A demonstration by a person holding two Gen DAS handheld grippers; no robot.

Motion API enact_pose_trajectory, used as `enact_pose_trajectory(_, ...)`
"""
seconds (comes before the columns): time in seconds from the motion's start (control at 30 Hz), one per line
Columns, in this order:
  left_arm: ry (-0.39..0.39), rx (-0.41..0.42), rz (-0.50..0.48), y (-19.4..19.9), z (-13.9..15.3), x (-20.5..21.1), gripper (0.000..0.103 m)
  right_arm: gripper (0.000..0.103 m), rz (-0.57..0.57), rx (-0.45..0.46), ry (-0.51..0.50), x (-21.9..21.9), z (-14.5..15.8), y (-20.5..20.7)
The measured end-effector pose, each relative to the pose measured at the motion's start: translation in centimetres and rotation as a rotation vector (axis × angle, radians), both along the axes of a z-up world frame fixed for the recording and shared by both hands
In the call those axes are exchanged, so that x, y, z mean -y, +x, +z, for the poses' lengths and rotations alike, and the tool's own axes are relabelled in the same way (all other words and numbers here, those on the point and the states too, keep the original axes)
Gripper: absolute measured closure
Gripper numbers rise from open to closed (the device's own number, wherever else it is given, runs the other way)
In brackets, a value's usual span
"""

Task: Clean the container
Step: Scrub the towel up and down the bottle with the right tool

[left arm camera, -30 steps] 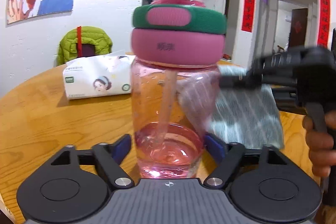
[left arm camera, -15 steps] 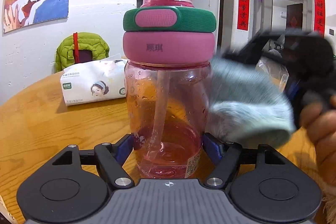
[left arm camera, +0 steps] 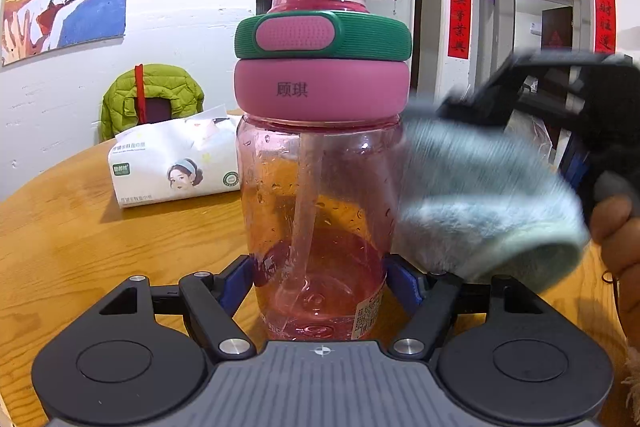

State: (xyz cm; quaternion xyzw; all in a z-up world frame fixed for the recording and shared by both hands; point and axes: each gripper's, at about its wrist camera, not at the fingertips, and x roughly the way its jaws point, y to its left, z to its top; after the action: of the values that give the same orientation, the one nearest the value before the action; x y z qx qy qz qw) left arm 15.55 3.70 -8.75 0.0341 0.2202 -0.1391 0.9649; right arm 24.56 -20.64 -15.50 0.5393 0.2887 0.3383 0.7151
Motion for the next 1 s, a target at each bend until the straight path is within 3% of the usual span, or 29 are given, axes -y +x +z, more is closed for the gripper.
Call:
enact_pose_trajectory(0.13,-0.001,0.003,0.001,0.0,-0.1,0.0,0.033,0.082,-0.005,-0.131,-0.22,-1.4,-1.2,1.1)
enact_pose_trajectory(0.2,-0.001,0.004,0.001,0.0,-0.1,-0.1,0.033,0.082,-0.008,-0.117,-0.236,-1.5,-1.0,1.1)
enact_pose_trajectory(0.27,-0.004,0.003,-0.001,0.0,-0.1,-0.1,0.033,0.082,-0.016,-0.051,-0.178,-1.2,-0.3,0.8)
enact_pose_trajectory(0.37,-0.005,0.004,-0.001,0.0,-0.1,-0.1,0.033,0.081,-0.016,0.09,0.042,0.1,0.5,0.2)
enact_pose_trajectory(0.47,-0.002,0.006,0.0,0.0,-0.1,-0.1,0.033,0.081,0.002,0.099,0.12,0.4,0.4,0.1)
enact_pose_trajectory(0.53,-0.003,0.007,0.001,0.0,-0.1,-0.1,0.033,0.081,-0.002,0.039,0.042,-0.1,-0.1,0.4)
enact_pose_trajectory(0.63,-0.002,0.007,0.001,0.1,-0.2,-0.1,0.033,0.081,-0.008,-0.104,-0.167,-1.7,-1.1,1.7)
enact_pose_trajectory(0.7,-0.001,0.006,0.002,0.2,-0.2,-0.1,0.033,0.081,-0.005,-0.145,-0.235,-2.1,-1.7,2.3)
enact_pose_trajectory(1.0,0.039,0.02,0.085,-1.7,0.8,1.0,0.025,0.08,-0.114,0.046,-0.223,-1.6,0.1,1.6)
